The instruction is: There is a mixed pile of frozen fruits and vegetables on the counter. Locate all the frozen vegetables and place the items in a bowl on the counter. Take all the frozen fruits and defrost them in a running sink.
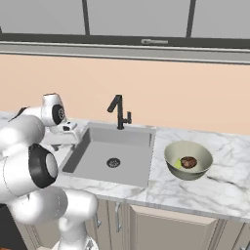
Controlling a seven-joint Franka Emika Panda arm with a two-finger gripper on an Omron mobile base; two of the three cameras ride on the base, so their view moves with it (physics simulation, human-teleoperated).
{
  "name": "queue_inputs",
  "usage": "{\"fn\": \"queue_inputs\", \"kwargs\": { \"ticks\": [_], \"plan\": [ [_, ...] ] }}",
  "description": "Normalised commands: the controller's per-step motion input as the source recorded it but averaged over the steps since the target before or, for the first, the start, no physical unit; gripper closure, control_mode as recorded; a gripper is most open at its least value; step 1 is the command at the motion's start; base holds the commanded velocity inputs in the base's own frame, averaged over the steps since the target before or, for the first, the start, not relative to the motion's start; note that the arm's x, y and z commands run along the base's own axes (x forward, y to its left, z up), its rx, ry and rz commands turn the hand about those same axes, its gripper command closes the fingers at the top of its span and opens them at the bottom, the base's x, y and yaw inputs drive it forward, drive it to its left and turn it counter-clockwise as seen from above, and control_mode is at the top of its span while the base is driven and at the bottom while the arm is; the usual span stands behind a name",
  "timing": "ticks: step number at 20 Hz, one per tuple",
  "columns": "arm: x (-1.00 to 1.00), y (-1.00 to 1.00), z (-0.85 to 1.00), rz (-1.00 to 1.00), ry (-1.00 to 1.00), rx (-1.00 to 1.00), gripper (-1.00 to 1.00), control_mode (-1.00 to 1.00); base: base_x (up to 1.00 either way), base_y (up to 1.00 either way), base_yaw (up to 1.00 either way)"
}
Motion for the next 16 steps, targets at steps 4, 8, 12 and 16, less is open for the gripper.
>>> {"fn": "queue_inputs", "kwargs": {
  "ticks": [4, 8, 12, 16],
  "plan": [
    [0.1, 0.57, -0.1, 0.03, 0.07, 0.03, -1.0, -1.0, 0.0, 0.0, 0.0],
    [0.09, 0.59, -0.07, 0.03, 0.08, 0.01, -1.0, -1.0, 0.0, 0.0, 0.0],
    [0.07, 0.6, -0.1, 0.03, 0.09, 0.0, -1.0, -1.0, 0.0, 0.0, 0.0],
    [0.06, 0.62, -0.14, 0.03, 0.08, 0.0, -1.0, -1.0, 0.0, 0.0, 0.0]
  ]
}}
